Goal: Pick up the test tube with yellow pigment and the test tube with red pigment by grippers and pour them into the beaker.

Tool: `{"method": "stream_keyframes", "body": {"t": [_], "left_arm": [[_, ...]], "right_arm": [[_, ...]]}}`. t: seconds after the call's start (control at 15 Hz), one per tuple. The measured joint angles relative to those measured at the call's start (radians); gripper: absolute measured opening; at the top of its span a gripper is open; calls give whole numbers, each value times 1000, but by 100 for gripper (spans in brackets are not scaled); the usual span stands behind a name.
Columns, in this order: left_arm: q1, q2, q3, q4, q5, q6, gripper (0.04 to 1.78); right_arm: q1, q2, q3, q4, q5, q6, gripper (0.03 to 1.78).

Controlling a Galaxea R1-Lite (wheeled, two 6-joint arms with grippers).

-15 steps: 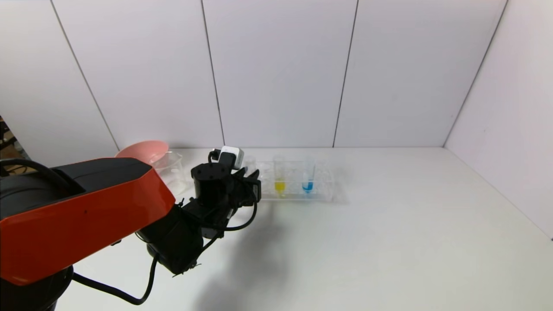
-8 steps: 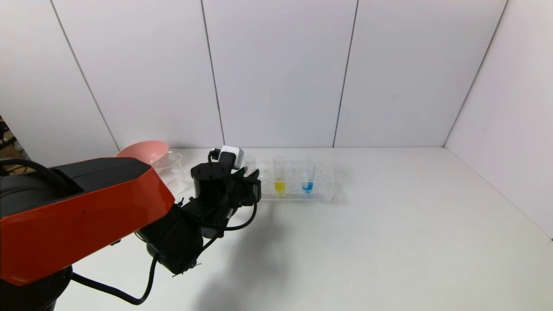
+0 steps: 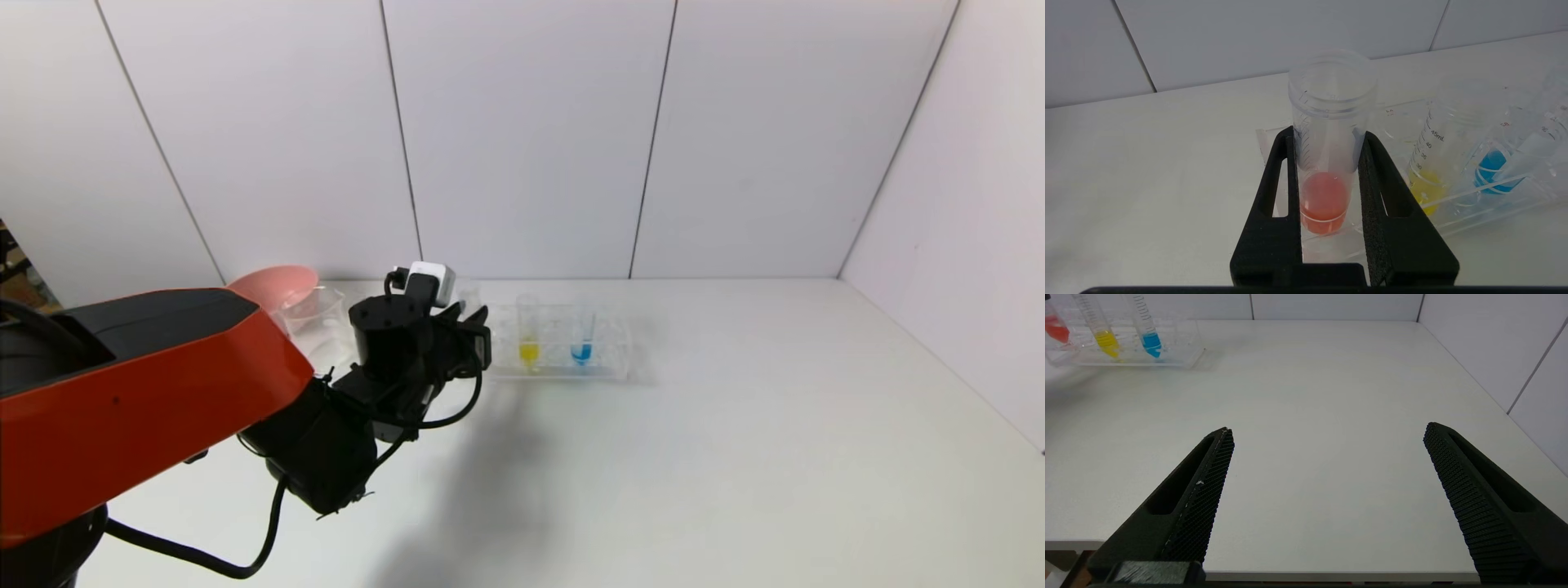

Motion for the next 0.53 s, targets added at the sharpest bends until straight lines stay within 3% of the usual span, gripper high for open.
{"method": "stream_keyframes", "body": {"t": [0.53], "left_arm": [[-1,-67,7,-13,3,21,43]], "right_arm": [[0,0,0,0,0,0,170]]}}
